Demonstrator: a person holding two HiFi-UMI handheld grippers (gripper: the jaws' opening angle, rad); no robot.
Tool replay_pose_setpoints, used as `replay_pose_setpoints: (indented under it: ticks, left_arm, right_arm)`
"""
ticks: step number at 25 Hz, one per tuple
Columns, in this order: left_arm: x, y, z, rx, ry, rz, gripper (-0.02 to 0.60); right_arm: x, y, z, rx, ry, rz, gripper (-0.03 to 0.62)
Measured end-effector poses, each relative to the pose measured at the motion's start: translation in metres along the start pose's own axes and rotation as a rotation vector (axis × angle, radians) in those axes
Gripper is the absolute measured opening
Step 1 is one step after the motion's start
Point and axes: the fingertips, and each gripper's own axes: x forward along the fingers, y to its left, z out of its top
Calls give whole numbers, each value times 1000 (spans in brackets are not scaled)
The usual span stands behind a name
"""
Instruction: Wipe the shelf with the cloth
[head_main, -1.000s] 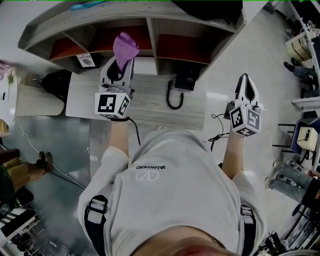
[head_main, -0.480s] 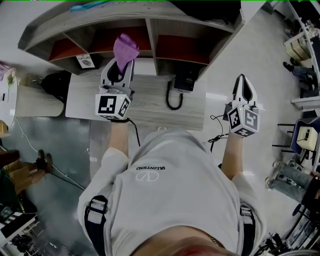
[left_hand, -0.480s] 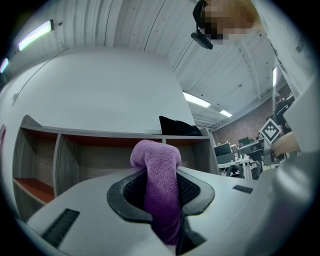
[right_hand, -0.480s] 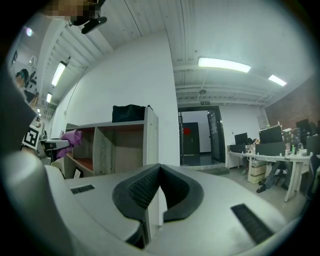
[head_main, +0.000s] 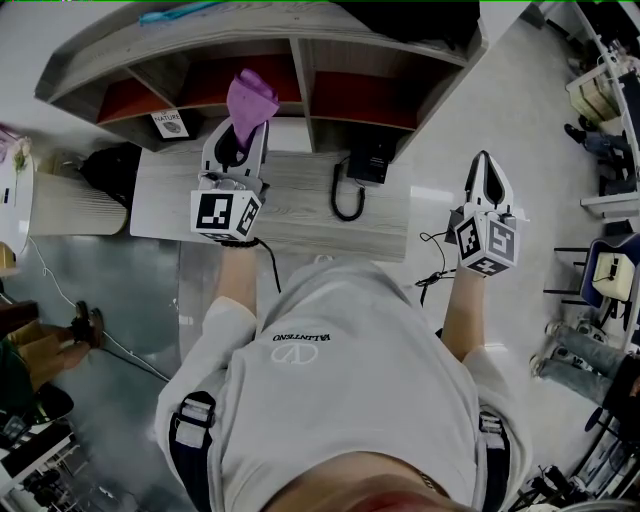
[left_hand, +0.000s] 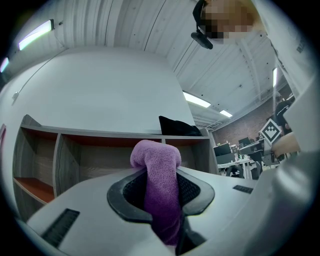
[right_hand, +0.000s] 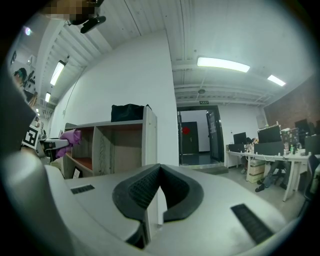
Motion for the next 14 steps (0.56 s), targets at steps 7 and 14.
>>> replay_pose_setpoints:
  ticks: [7,14]
  left_arm:
    - [0,1,-4,-2,7,4,103]
    - [-3,1,-2,-4,3,7,103]
  right_arm:
    - [1,1,-3,-1,5,1,0]
    - [0,3,-2,2,5,3,0]
